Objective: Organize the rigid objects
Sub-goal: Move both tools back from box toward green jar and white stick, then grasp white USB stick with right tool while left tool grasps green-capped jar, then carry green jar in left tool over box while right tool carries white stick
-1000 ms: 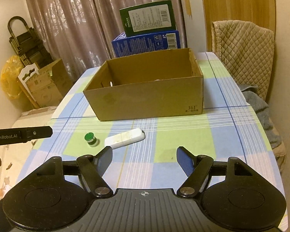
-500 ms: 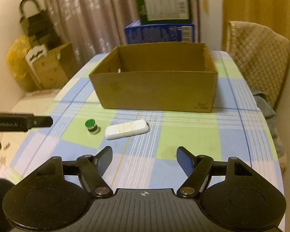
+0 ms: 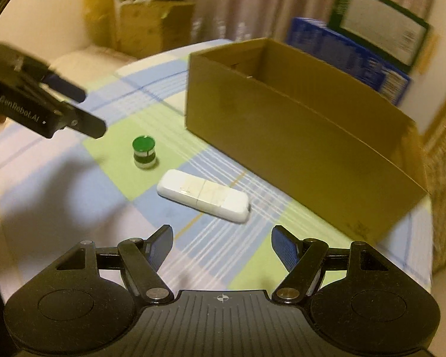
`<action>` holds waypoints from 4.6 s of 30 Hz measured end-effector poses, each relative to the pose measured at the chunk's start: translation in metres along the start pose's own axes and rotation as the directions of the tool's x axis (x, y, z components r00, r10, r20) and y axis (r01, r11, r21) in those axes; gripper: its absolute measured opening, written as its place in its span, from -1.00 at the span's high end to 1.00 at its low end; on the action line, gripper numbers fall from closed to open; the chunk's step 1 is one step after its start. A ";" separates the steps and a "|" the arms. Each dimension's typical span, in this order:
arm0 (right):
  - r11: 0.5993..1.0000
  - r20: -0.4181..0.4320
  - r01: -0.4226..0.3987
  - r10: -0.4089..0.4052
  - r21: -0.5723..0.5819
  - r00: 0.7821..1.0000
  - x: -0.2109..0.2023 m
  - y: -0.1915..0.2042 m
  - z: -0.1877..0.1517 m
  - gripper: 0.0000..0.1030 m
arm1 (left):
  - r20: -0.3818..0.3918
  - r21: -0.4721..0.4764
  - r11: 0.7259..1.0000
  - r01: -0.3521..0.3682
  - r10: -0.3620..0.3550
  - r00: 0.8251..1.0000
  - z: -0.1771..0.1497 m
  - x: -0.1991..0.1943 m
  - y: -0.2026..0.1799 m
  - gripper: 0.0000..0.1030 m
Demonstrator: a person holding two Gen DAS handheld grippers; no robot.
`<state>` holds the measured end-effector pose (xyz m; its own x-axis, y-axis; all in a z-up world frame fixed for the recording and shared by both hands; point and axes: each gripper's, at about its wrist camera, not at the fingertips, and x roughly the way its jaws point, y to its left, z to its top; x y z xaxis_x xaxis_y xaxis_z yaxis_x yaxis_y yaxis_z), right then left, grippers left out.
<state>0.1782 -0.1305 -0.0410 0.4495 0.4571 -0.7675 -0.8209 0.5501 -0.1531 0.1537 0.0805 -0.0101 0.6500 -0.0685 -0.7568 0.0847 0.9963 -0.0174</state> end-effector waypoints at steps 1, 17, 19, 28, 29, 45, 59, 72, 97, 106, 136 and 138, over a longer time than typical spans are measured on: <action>1.000 -0.003 -0.005 0.005 -0.029 1.000 0.009 0.000 0.001 -0.37 | -0.004 0.004 1.000 0.004 -0.004 1.000 0.000 0.006 0.001 -0.43; 0.968 -0.012 -0.111 0.111 -0.227 0.994 0.109 -0.006 0.027 -0.37 | -0.012 -0.010 0.999 0.042 -0.042 0.999 -0.010 0.050 0.011 -0.43; 0.977 -0.021 -0.141 0.139 -0.157 0.990 0.116 -0.016 0.030 -0.36 | -0.011 -0.020 0.999 0.043 -0.044 0.999 -0.010 0.052 0.012 -0.43; 0.983 -0.027 -0.170 0.173 0.073 0.985 0.105 -0.024 0.017 0.27 | -0.004 -0.011 0.998 0.062 -0.062 0.998 -0.014 0.061 0.008 -0.43; 0.984 -0.029 -0.152 0.155 0.095 0.988 0.102 -0.022 0.014 0.28 | -0.003 -0.011 0.998 0.067 -0.067 0.998 -0.014 0.061 0.007 -0.43; 0.951 0.028 0.056 -0.067 0.303 0.997 0.074 -0.008 -0.020 0.23 | 0.044 0.025 0.994 0.109 -0.110 0.993 -0.023 0.077 -0.002 -0.43; 0.911 0.036 0.071 -0.093 0.407 0.995 0.062 -0.017 -0.029 0.28 | 0.052 0.064 0.996 0.070 -0.073 0.996 -0.023 0.089 -0.010 0.02; 0.903 0.045 0.087 -0.117 0.422 0.992 0.051 -0.018 -0.031 0.28 | 0.063 0.063 0.996 0.062 -0.066 0.996 -0.024 0.082 -0.018 0.51; 0.830 0.106 0.109 -0.197 0.547 0.975 -0.053 -0.011 -0.036 0.28 | 0.061 -0.012 0.996 0.091 -0.091 0.994 -0.010 -0.001 -0.054 0.51; 0.822 0.118 0.123 -0.225 0.556 0.967 -0.079 -0.013 -0.036 0.28 | 0.071 0.002 0.994 0.108 -0.108 0.992 -0.002 -0.022 -0.068 0.51; 0.846 0.197 0.152 -0.287 0.511 0.937 -0.115 -0.117 0.045 0.28 | 0.159 0.078 0.984 0.162 -0.173 0.972 0.126 -0.019 -0.067 0.51; 0.851 0.194 0.161 -0.291 0.500 0.937 -0.109 -0.128 0.056 0.28 | 0.160 0.086 0.983 0.159 -0.171 0.972 0.141 -0.012 -0.067 0.51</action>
<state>0.2538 -0.2115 0.0967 0.7285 0.4034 -0.5537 -0.4502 0.8911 0.0568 0.2466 0.0074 0.0920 0.7381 -0.2458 -0.6284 0.2518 0.9643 -0.0815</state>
